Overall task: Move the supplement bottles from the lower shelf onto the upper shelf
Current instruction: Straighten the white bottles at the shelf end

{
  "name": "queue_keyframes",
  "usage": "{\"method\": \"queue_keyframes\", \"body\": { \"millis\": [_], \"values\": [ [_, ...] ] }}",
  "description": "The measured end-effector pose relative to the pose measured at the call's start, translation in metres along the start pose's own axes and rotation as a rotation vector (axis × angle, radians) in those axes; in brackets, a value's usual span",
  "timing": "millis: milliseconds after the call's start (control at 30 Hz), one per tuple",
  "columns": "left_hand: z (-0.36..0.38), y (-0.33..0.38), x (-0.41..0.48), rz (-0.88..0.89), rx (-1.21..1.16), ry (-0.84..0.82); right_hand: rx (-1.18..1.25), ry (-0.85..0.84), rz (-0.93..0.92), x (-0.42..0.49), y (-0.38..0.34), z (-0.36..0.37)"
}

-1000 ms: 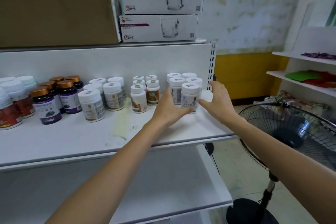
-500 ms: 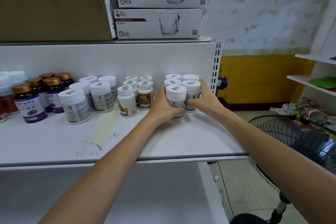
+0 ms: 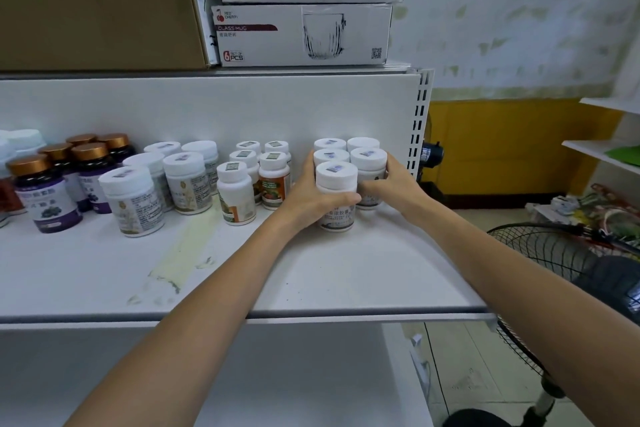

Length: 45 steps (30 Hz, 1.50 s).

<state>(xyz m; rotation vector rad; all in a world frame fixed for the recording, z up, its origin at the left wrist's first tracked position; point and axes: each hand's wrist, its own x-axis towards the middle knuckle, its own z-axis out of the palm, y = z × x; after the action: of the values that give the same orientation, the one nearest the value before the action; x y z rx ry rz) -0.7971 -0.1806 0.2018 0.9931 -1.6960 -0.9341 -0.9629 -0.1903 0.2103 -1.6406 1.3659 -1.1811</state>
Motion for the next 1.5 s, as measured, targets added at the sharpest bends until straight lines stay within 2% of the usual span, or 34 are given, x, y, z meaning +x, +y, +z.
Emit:
{"method": "queue_keyframes", "body": {
  "millis": [200,700,1033,1233,1500],
  "values": [
    [-0.001,-0.003,-0.001,0.015,-0.014,-0.027,0.028,-0.007,-0.019,0.003,0.006,0.0],
    [0.0,-0.002,-0.005,0.004,-0.049,-0.009,-0.103,0.054,-0.058,-0.004,0.01,0.0],
    [0.001,0.0,-0.005,-0.047,0.028,0.006,-0.091,0.068,-0.065,-0.004,0.012,0.0],
    [-0.01,0.002,-0.022,-0.153,0.142,0.04,-0.149,0.036,-0.071,-0.012,0.007,-0.001],
    [-0.007,0.009,-0.034,-0.102,0.229,0.055,-0.177,0.057,-0.046,-0.026,-0.002,-0.005]
  ]
}}
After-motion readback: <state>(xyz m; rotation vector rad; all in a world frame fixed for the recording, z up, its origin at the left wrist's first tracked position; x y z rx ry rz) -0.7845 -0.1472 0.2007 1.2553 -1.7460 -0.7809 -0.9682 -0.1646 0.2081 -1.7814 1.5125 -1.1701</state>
